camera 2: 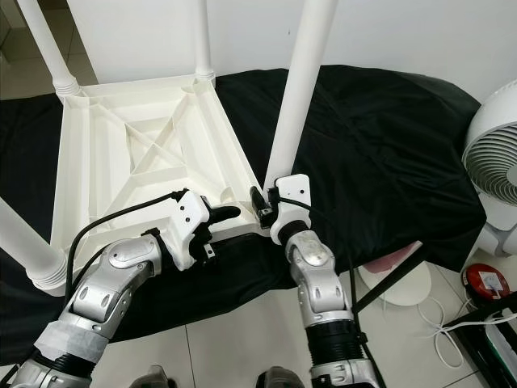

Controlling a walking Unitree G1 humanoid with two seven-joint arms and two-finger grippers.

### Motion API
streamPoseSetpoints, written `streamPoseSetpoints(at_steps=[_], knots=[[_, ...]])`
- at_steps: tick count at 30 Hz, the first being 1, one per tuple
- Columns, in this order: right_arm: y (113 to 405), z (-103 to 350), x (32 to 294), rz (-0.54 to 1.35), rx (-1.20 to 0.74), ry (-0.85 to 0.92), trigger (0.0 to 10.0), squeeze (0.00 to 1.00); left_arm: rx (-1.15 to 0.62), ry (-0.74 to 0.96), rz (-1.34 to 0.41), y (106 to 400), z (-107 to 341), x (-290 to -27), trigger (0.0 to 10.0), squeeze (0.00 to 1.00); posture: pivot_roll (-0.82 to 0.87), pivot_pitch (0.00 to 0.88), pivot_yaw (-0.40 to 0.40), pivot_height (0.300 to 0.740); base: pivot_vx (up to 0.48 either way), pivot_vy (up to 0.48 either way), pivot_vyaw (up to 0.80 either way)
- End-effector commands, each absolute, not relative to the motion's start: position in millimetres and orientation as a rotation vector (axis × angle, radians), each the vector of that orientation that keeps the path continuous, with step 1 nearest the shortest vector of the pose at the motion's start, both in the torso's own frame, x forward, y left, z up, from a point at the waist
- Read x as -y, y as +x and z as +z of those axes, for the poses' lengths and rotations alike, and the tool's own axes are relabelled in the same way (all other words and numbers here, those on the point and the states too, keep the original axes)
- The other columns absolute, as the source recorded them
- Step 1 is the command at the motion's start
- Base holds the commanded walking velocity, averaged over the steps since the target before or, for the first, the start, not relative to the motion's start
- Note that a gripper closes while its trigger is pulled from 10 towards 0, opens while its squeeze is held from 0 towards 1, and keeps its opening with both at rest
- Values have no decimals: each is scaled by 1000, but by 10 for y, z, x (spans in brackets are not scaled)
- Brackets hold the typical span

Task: Building children table

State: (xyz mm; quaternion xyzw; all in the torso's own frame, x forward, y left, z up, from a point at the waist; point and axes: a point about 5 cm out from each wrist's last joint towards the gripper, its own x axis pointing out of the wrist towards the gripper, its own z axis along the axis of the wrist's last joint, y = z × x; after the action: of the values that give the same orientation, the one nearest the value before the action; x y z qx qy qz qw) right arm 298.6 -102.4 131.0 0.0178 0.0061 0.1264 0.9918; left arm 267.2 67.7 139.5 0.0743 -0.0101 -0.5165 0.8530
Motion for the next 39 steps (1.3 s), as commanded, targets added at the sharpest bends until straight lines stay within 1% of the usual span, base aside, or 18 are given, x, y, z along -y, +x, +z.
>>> streamPoseSetpoints(at_steps=[1, 4, 8, 12, 13, 18, 22, 23, 24, 25, 26, 31, 34, 36, 39], knots=[[2928, 1179, 980, 184, -98, 54, 10000, 0, 25, 158, -1063, 2677, 1396, -663, 10000, 0, 31, 0, -34, 740, 0, 0, 0], [2882, 1207, 879, 193, -102, 31, 10000, 0, 28, 154, -1064, 2671, 1398, -652, 10000, 0, 34, 0, -36, 740, 0, 0, 0], [2869, 1202, 923, 150, -128, 41, 10000, 0, 27, 150, -1064, 2657, 1388, -651, 10000, 0, 31, 0, -38, 740, 0, 0, 0], [2863, 1219, 929, 147, -123, 44, 10000, 0, 26, 150, -1066, 2655, 1384, -649, 10000, 0, 32, 0, -40, 740, 0, 0, 0], [2863, 1240, 929, 156, -108, 52, 10000, 1000, 27, 150, -1066, 2658, 1386, -648, 10000, 0, 31, 0, -40, 740, 0, 0, 0], [2866, 1296, 963, 175, -71, 82, 10000, 1000, 28, 150, -1066, 2665, 1391, -647, 10000, 0, 31, 0, -40, 740, 0, 0, 0], [2890, 1342, 1096, 184, -35, 109, 10000, 1000, 28, 150, -1066, 2665, 1391, -646, 10000, 0, 31, 0, -40, 740, 0, 0, 0], [2908, 1334, 1168, 228, -27, 96, 10000, 35, 28, 151, -1067, 2669, 1390, -644, 10000, 0, 28, 0, -38, 740, 0, 0, 0], [2908, 1334, 1168, 228, -27, 96, 10000, 35, 28, 151, -1067, 2669, 1390, -644, 10000, 0, 28, 0, -38, 740, 0, 0, 0], [2911, 1328, 1185, 248, -25, 95, 10000, 0, 29, 151, -1067, 2672, 1391, -643, 10000, 0, 28, 0, -38, 740, 0, 0, 0], [2911, 1328, 1185, 248, -25, 95, 10000, 0, 29, 151, -1067, 2672, 1391, -643, 10000, 0, 28, 0, -38, 740, 0, 0, 0], [2861, 1302, 1227, 472, 24, 19, 10000, 0, 30, 153, -1064, 2685, 1395, -646, 10000, 0, 30, 0, -35, 740, 0, 0, 0], [2862, 1302, 1260, 512, 42, -11, 10000, 0, 30, 154, -1063, 2688, 1396, -650, 10000, 0, 29, 0, -34, 740, 0, 0, 0], [2893, 1302, 1346, 569, 58, -53, 10000, 0, 30, 154, -1061, 2695, 1401, -655, 10000, 0, 28, 0, -30, 740, 0, 0, 0], [2916, 1296, 1393, 608, 55, -56, 10000, 0, 31, 154, -1060, 2699, 1402, -655, 10000, 0, 26, 0, -28, 740, 0, 0, 0]])
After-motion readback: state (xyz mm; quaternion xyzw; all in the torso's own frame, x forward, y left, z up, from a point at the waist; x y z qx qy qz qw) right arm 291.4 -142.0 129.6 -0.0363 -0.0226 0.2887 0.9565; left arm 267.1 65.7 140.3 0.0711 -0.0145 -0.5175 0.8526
